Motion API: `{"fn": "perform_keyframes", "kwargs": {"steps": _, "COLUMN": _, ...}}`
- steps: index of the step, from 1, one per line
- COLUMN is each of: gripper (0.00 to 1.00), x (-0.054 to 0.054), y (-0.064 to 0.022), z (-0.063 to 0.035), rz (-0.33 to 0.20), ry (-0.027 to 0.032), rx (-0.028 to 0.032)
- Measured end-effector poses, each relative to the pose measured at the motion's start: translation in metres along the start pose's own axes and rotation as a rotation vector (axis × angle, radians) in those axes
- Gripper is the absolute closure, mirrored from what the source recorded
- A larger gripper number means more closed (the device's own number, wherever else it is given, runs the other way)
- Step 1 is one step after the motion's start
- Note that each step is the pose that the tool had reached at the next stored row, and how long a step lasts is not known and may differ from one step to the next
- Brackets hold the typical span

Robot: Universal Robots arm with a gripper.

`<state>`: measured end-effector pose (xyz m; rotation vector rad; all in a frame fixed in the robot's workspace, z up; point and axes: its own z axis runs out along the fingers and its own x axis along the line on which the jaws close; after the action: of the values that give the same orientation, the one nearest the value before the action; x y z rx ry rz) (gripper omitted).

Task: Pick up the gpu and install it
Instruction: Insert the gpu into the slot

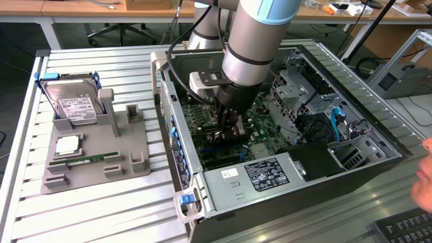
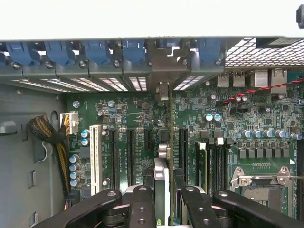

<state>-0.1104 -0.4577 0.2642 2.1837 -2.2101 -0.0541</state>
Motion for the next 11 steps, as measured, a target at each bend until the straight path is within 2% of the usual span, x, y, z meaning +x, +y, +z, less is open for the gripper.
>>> {"fn": "perform_keyframes", "kwargs": {"steps": 11, "gripper": 0.74, "x": -0.0010, "y": 0.0001, "z": 0.0003, "rz": 0.000, "ry": -0.0007, "rx": 0.0000}}
